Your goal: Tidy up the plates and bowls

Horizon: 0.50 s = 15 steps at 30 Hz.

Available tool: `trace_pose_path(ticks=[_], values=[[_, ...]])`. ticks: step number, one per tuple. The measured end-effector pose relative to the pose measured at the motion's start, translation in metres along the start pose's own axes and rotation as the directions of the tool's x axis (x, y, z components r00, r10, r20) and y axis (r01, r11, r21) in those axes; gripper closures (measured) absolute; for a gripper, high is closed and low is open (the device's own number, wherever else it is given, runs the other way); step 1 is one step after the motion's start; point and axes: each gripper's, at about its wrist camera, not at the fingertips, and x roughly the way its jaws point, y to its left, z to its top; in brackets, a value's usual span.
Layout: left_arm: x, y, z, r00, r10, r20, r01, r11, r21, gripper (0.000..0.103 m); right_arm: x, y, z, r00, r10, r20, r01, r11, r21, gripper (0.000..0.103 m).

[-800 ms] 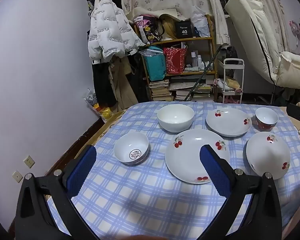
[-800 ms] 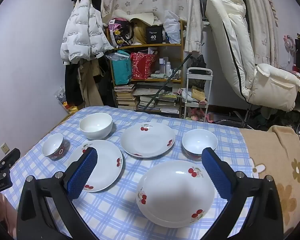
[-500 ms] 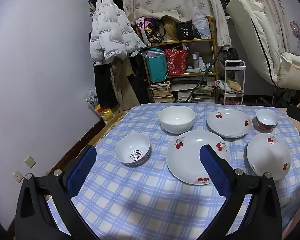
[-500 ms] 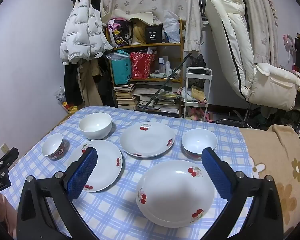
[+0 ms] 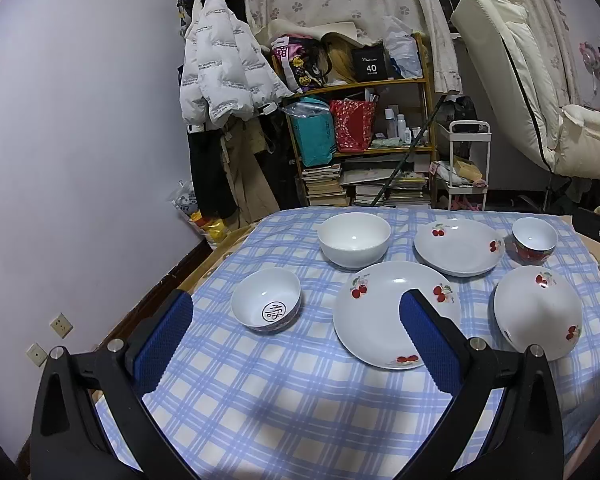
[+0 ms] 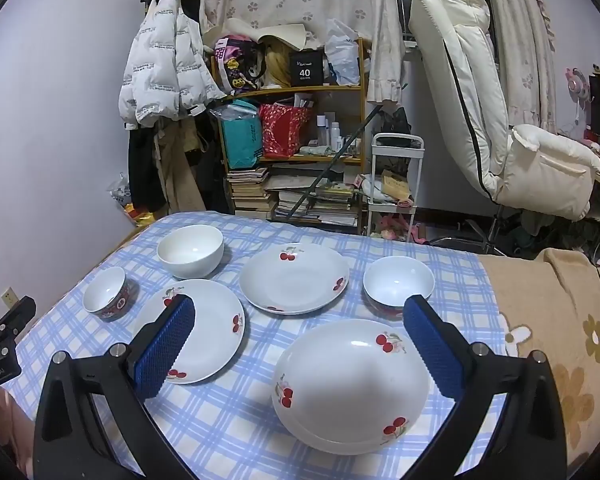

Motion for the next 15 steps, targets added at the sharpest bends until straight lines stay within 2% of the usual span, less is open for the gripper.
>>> trace_pose_path(ticks=[15], values=[[-0.0002,0.0006,0.0008,1.000,0.005,0.004,-0.005,1.000,0.004,0.001,-0.0006,-0.0004,-0.0002,1.000,-0.001,-0.001,0.001,1.000,0.001,0.000]])
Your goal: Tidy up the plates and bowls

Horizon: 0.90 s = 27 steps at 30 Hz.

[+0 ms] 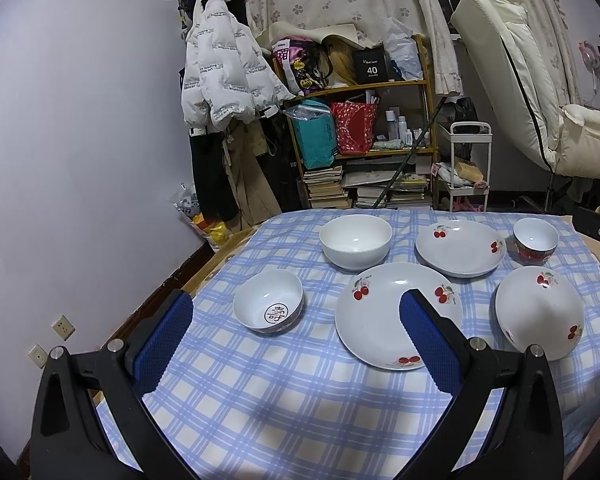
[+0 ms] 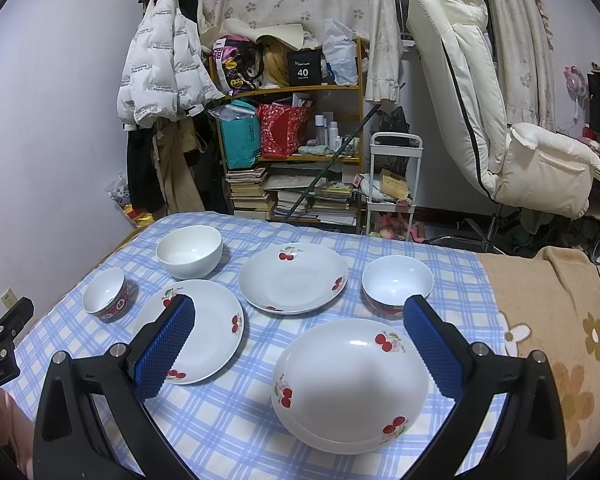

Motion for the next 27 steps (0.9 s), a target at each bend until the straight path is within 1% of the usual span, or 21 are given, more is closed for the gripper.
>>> trace_pose_path(ticks=[27], values=[[0.0000,0.0002,-0.0012,1.000,0.003,0.004,-0.003,1.000,0.001,0.001,0.0002,0.0011,-0.0002,1.000,0.001,-0.001,-0.001,1.000,0.000,0.000]])
